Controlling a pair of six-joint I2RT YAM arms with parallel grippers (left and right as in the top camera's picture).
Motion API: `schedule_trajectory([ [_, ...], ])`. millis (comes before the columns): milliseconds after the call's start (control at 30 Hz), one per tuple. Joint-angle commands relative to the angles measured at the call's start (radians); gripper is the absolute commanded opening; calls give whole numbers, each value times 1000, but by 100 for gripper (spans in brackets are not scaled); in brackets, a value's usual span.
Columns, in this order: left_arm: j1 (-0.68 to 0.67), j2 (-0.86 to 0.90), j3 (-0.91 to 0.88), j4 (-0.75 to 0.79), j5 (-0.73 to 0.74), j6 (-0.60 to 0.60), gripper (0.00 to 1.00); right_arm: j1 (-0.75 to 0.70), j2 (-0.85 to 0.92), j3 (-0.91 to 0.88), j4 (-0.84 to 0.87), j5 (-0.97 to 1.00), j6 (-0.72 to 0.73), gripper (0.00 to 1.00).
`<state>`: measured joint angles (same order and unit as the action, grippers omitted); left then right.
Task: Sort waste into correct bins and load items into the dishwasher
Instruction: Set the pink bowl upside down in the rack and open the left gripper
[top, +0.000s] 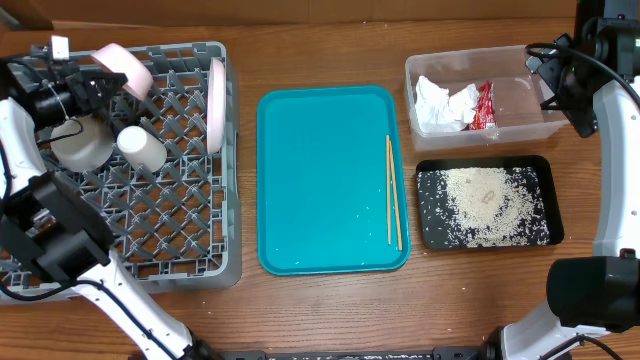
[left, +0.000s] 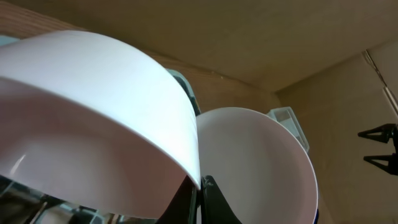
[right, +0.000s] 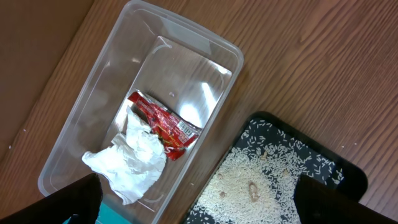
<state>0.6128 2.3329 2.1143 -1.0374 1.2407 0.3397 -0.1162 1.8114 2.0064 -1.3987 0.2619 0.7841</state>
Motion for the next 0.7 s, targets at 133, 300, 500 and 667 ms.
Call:
schedule_trajectory([
  [133, 28, 3, -10, -12, -20, -3, 4, 1, -8, 10, 2, 6, -7, 100],
  [300, 26, 3, -10, -12, -20, -3, 4, 1, -8, 10, 2, 6, -7, 100],
  [500, 30, 3, -10, -37, -55, -15, 9, 1, -8, 10, 2, 6, -7, 100],
  [667, 47, 3, -10, -42, -194, -167, 4, 1, -8, 10, 2, 6, -7, 100],
])
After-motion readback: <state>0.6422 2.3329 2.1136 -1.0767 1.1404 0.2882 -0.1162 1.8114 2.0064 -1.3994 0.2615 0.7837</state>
